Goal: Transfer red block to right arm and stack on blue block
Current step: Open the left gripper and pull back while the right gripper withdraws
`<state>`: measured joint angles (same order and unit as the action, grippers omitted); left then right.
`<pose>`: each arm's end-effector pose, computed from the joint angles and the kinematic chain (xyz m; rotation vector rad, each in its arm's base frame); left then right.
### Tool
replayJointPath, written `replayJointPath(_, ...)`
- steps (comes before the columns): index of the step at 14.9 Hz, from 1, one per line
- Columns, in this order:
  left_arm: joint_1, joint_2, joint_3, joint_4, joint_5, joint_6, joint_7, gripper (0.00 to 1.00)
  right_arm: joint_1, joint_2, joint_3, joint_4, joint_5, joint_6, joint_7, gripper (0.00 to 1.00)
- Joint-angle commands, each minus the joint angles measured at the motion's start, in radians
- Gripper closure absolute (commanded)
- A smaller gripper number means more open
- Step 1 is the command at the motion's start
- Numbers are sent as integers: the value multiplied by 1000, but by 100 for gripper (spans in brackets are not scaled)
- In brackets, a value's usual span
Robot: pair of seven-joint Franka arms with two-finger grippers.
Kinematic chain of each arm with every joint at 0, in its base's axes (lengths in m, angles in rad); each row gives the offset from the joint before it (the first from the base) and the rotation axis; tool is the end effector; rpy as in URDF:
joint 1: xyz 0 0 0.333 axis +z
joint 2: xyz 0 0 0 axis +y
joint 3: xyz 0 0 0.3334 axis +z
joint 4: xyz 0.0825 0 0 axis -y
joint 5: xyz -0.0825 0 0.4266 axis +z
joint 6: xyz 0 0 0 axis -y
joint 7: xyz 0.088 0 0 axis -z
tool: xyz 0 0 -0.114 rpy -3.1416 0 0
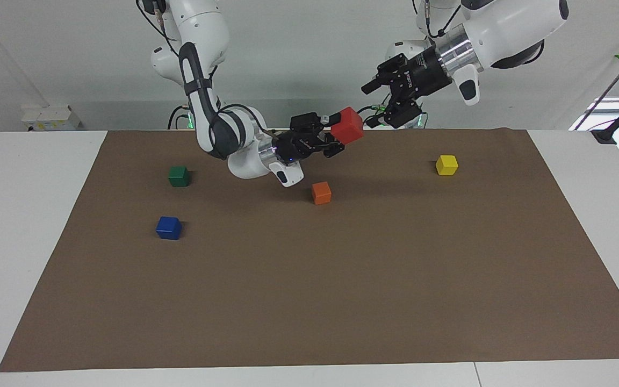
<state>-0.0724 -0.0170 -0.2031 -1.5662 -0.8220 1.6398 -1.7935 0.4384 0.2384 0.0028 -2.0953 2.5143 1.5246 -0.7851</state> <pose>0.5545 -0.2400 0.6878 1.8030 1.7460 -0.8786 0.5582 0.3401 0.4143 -0.8772 0.2273 -0.0677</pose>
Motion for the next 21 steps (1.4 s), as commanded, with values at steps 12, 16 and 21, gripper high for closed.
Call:
replayJointPath(12, 8, -83, 4, -66, 396, -41, 299, 0, -240, -364, 9, -52, -579, 343, 473, 100)
replayJointPath(16, 20, -113, 7, -124, 519, -58, 604, 0, -319, -456, 6, -17, -851, 355, 682, 100)
replayJointPath(21, 91, -139, 31, -187, 652, -17, 1107, 0, -365, -505, -1, 15, -1118, 318, 780, 100)
